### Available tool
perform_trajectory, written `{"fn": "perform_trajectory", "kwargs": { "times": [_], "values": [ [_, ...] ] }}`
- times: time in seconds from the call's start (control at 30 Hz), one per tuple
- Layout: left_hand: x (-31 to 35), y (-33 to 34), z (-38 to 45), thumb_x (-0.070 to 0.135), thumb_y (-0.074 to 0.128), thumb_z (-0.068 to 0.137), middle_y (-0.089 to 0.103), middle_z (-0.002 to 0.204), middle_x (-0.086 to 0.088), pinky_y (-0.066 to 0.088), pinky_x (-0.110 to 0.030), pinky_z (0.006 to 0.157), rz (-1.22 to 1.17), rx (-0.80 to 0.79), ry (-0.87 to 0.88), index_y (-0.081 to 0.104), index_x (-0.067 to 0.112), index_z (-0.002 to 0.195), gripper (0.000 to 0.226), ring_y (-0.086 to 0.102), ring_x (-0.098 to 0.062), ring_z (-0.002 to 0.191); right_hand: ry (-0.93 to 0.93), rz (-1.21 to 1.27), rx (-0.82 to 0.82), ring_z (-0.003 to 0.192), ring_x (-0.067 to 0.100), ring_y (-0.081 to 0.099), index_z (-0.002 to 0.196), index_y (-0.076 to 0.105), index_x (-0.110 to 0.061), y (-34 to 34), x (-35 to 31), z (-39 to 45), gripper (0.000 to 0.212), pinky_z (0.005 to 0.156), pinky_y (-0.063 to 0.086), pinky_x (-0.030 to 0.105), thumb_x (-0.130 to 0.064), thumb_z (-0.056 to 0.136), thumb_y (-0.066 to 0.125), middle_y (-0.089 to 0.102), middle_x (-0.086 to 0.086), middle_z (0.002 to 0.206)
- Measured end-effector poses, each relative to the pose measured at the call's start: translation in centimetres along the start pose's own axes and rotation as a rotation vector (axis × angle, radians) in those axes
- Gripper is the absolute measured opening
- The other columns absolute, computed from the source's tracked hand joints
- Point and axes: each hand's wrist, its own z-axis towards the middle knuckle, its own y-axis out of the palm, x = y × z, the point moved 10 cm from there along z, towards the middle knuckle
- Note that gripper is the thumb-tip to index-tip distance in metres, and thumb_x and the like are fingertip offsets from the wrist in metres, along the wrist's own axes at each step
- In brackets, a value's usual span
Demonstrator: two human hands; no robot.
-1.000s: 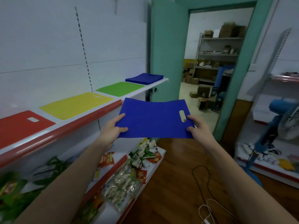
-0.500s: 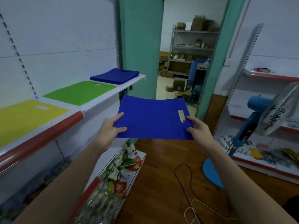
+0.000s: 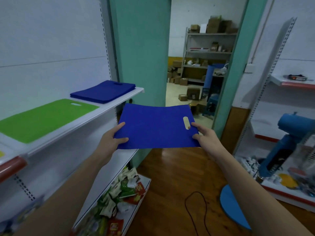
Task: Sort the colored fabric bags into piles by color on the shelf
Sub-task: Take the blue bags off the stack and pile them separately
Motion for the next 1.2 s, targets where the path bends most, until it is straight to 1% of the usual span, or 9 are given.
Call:
{"fn": "perform_trajectory", "kwargs": {
  "times": [0.17, 0.33, 0.43, 0.5, 0.6, 0.8, 0.93, 1.07, 1.2],
  "values": [
    [1.5, 1.2, 4.6, -0.002, 0.067, 0.087, 0.051, 0.140, 0.005, 0.054, -0.034, 0.088, -0.021, 0.056, 0.025, 0.049, 0.028, 0.143, 0.066, 0.060, -0.017, 0.115, -0.073, -0.007, -0.041, 0.100, 0.014, 0.066, 0.140, 0.048, -0.025, -1.2, -1.2, 7.0, 0.048, 0.074, 0.061, 0.034, -0.005, 0.097, 0.051, 0.048, -0.009, 0.130],
    [3.0, 0.1, 9.3, 0.000, 0.069, 0.087, 0.052, 0.141, 0.008, 0.051, -0.043, 0.100, -0.016, 0.120, 0.035, 0.050, 0.030, 0.142, 0.065, 0.060, -0.017, 0.118, -0.098, 0.036, -0.075, 0.091, 0.009, 0.067, 0.135, 0.052, -0.023, 0.0, -3.3, 14.7, 0.044, 0.064, 0.057, 0.022, -0.001, 0.097, 0.049, 0.053, -0.019, 0.113],
    [3.8, -1.8, 12.4, -0.002, 0.068, 0.086, 0.053, 0.139, 0.009, 0.050, -0.040, 0.102, -0.010, 0.190, 0.052, 0.052, 0.025, 0.141, 0.063, 0.058, -0.014, 0.120, -0.104, 0.084, -0.116, 0.091, 0.011, 0.067, 0.135, 0.053, -0.021, 2.2, -4.8, 19.7, 0.045, 0.063, 0.056, 0.020, 0.002, 0.097, 0.048, 0.053, -0.020, 0.110],
    [4.5, -3.3, 14.5, -0.003, 0.069, 0.085, 0.053, 0.137, 0.009, 0.048, -0.035, 0.102, 0.035, 0.229, 0.065, 0.054, 0.022, 0.140, 0.062, 0.057, -0.010, 0.118, -0.117, 0.078, -0.139, 0.094, 0.012, 0.067, 0.136, 0.053, -0.021, 4.1, -5.9, 23.2, 0.045, 0.063, 0.057, 0.021, 0.002, 0.097, 0.048, 0.052, -0.015, 0.114],
    [5.8, -6.1, 17.3, 0.000, 0.071, 0.085, 0.050, 0.136, 0.008, 0.044, -0.022, 0.092, 0.177, 0.328, 0.063, 0.056, 0.020, 0.138, 0.059, 0.052, -0.010, 0.114, -0.152, 0.080, -0.180, 0.094, 0.015, 0.067, 0.135, 0.054, -0.020, 7.6, -7.9, 28.1, 0.045, 0.069, 0.061, 0.029, 0.002, 0.097, 0.049, 0.050, -0.006, 0.125],
    [7.8, -12.4, 21.3, 0.003, 0.074, 0.083, 0.054, 0.137, -0.002, 0.040, -0.022, 0.090, 0.384, 0.544, 0.037, 0.057, 0.014, 0.137, 0.058, 0.051, -0.012, 0.107, -0.217, 0.019, -0.319, 0.093, 0.019, 0.069, 0.133, 0.057, -0.021, 15.8, -11.7, 36.8, 0.045, 0.080, 0.060, 0.041, 0.004, 0.095, 0.049, 0.052, 0.000, 0.130],
    [7.9, -15.1, 22.4, 0.004, 0.073, 0.084, 0.054, 0.131, -0.002, 0.041, -0.019, 0.084, 0.452, 0.601, -0.056, 0.054, 0.011, 0.140, 0.059, 0.052, -0.013, 0.101, -0.270, -0.044, -0.403, 0.093, 0.019, 0.068, 0.129, 0.060, -0.019, 21.0, -13.6, 41.4, 0.044, 0.072, 0.060, 0.030, 0.006, 0.094, 0.049, 0.055, 0.001, 0.129],
    [7.1, -16.8, 23.1, 0.006, 0.075, 0.083, 0.056, 0.135, -0.009, 0.048, -0.031, 0.095, 0.465, 0.648, -0.145, 0.052, 0.011, 0.141, 0.063, 0.059, -0.022, 0.107, -0.388, -0.180, -0.434, 0.085, 0.008, 0.062, 0.123, 0.063, -0.016, 25.2, -15.1, 45.1, 0.043, 0.062, 0.051, 0.011, 0.009, 0.089, 0.051, 0.059, 0.002, 0.121],
    [6.5, -17.6, 23.8, 0.013, 0.073, 0.086, 0.056, 0.137, -0.012, 0.047, -0.033, 0.100, 0.547, 0.702, -0.210, 0.048, 0.009, 0.144, 0.063, 0.059, -0.025, 0.116, -0.473, -0.307, -0.502, 0.083, 0.012, 0.059, 0.121, 0.065, -0.013, 29.2, -15.9, 48.2, 0.041, 0.063, 0.047, 0.013, 0.007, 0.087, 0.055, 0.062, 0.007, 0.118]
  ]
}}
